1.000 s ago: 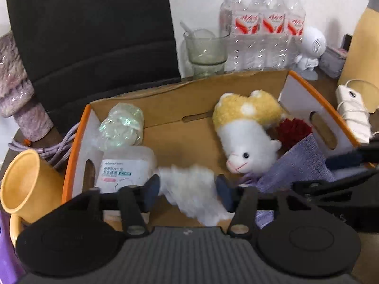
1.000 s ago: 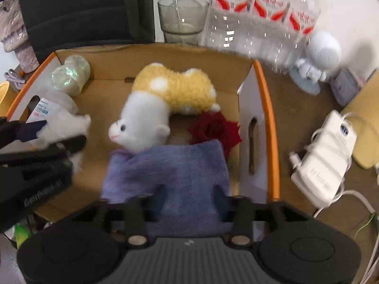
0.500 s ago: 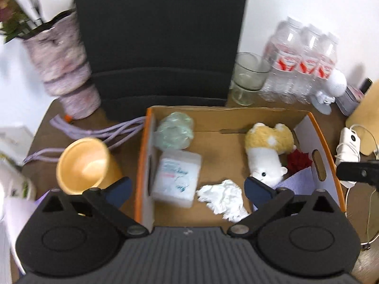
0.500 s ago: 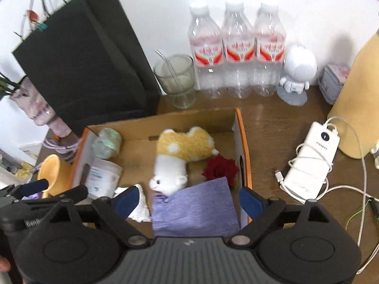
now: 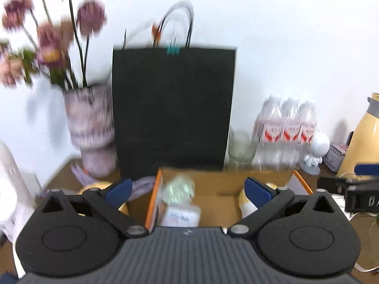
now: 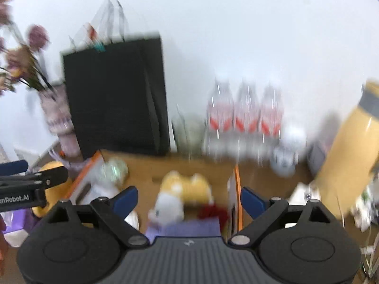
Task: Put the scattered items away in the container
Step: 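Grasp the green tea box with the left gripper while the right grasps a small black item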
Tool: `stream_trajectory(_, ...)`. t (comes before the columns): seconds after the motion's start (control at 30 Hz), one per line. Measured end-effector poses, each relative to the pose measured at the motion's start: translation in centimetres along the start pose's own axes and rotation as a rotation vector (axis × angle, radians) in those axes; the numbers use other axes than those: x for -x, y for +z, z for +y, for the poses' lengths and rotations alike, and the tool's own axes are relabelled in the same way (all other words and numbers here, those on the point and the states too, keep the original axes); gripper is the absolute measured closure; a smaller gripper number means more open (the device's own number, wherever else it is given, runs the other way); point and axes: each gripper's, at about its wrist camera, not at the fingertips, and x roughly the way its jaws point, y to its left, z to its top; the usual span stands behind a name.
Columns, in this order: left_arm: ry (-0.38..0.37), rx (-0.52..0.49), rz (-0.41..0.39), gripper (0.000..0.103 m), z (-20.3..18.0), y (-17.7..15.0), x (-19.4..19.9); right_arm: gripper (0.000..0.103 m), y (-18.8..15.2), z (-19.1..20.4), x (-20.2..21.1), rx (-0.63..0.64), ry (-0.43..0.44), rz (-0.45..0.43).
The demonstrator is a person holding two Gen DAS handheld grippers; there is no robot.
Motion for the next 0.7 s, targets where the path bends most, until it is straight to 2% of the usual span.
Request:
stream_trajectory(0.1, 0.013, -0.031, -0.053, 0.0, -0.8, -1.3, 0.6, 0.01, -1.7, -0.3, 1.3, -0.015, 0.065, -0.152)
stream_trajectory(0.17, 0.012, -0.008, -0.061, 0.0, -0.8, -1.8, 0.7, 0.01, -2.4, -0.5, 1.5, -0.039, 0.081, -0.196)
stream_trajectory(0.3, 0.001, 0.023, -0.06, 0.0, -0.1, -2.6, 0.8, 0.01, -3.1, -0.5, 1.3, -0.074, 0.079, -0.203)
stream_trajectory(0.4, 0.035, -0.026, -0.048, 0.0, 0.4, -3.9, 2.3, 0.01, -4.3, -0.5, 1.8, -0.102, 0.085, -0.157)
stream_trajectory(0.5, 0.019, -0.068, 0.001, 0.0, 2.4, -7.4, 5.7, 0.01, -8.5, -0.6, 4.8, -0.103, 0.154, -0.167)
stream_trajectory(0.6, -0.058, 0.043, 0.005, 0.0, 4.6, -12.9, 10.8, 0.01, -14.2, -1.0, 9.5, -0.06, 0.167, -0.205)
stream_trajectory(0.63, -0.071, 0.088, 0.007, 0.0, 5.2, -15.0, 12.6, 0.01, -16.3, -1.2, 11.1, -0.042, 0.158, -0.217)
stream_trajectory(0.7, -0.076, 0.108, 0.025, 0.0, 5.2, -18.0, 14.7, 0.007, -20.5, -1.6, 14.2, -0.033, 0.118, -0.259)
